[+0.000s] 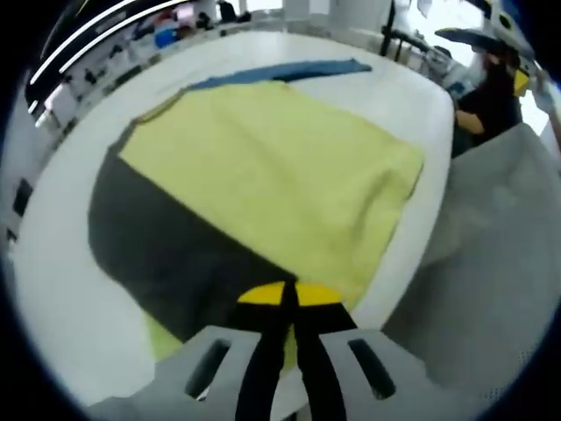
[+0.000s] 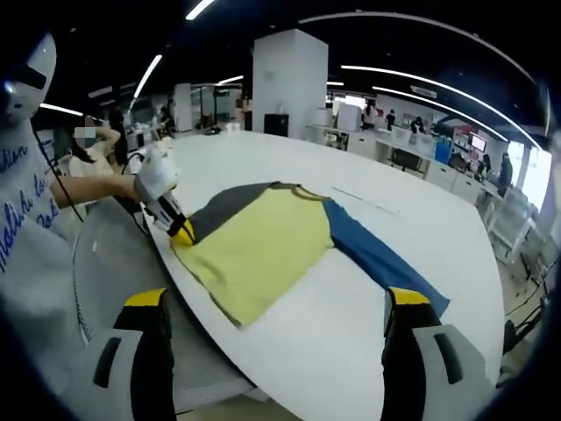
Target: Fold the garment on the visible template until the final outline fits inside the template.
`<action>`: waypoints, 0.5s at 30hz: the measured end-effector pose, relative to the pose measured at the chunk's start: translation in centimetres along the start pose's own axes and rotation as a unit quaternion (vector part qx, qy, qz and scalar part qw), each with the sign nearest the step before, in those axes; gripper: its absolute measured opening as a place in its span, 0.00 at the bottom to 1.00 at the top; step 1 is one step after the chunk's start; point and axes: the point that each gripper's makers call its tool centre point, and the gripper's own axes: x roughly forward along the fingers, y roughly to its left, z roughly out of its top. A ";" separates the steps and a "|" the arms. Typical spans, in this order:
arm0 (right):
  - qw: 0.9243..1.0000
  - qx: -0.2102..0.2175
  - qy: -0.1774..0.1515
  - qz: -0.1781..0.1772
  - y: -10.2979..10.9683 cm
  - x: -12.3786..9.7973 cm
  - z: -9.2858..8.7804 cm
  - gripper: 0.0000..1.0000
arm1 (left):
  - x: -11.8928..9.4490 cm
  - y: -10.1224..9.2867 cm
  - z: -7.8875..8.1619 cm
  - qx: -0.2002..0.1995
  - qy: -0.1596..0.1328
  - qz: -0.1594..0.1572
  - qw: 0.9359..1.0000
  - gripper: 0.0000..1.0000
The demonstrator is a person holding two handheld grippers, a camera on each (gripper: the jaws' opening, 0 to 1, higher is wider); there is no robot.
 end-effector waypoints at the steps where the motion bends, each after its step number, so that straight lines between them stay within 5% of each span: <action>1: 0.999 0.025 -0.008 0.020 1.0 0.3 0.2 1.00 | 0.0 0.1 0.1 -0.004 -0.003 0.000 1.000 0.00; 10: 1.000 0.020 -0.003 0.018 -0.6 0.5 0.1 1.00 | -2.1 1.8 1.0 -0.011 -0.028 0.028 0.999 0.00; 15: 1.000 0.007 0.003 -0.016 -0.2 0.2 1.3 1.00 | -5.3 4.6 3.1 -0.065 -0.108 0.046 0.991 0.00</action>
